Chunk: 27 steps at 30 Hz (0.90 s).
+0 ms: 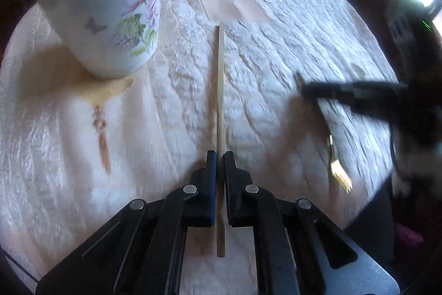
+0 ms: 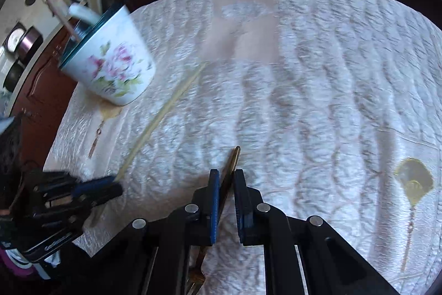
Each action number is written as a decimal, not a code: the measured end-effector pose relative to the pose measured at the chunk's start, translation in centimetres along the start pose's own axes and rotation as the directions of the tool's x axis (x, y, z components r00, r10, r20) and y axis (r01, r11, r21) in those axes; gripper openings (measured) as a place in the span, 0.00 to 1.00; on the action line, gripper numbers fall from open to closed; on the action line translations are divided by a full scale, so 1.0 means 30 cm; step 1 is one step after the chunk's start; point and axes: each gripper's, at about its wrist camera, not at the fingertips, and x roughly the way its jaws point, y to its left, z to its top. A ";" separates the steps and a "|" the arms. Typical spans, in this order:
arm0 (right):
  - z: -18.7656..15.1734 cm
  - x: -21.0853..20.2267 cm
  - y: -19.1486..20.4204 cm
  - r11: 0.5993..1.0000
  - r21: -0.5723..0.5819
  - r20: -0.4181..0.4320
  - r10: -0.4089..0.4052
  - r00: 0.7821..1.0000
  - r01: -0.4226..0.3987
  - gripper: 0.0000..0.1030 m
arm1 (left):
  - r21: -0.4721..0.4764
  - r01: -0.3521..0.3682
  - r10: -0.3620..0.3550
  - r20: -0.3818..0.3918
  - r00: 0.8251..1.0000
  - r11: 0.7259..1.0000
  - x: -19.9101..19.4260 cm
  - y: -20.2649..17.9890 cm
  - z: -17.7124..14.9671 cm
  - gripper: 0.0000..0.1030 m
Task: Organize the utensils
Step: 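Grasp the wooden chopstick with the left tool while the right tool grasps the gold fork, then lift the chopstick with the left tool while the right tool lifts the gold fork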
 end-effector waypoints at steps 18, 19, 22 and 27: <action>0.043 -0.006 -0.080 0.999 0.050 -0.046 0.006 0.999 -0.003 0.17 | 0.087 0.012 -0.017 0.057 0.998 0.996 -0.033 -0.039 0.121 0.32; 0.053 0.010 -0.073 0.999 0.049 -0.048 0.006 0.999 -0.004 0.17 | 0.097 -0.006 0.001 0.055 0.998 0.995 -0.009 -0.053 0.145 0.32; 0.049 0.022 -0.063 0.999 0.041 -0.050 0.008 0.999 -0.006 0.17 | 0.126 -0.020 0.016 0.039 0.999 0.992 0.057 -0.086 0.203 0.32; 0.059 0.043 -0.065 0.998 0.052 -0.047 0.031 0.998 -0.029 0.17 | 0.158 -0.034 0.037 -0.018 0.999 0.987 0.151 -0.119 0.246 0.31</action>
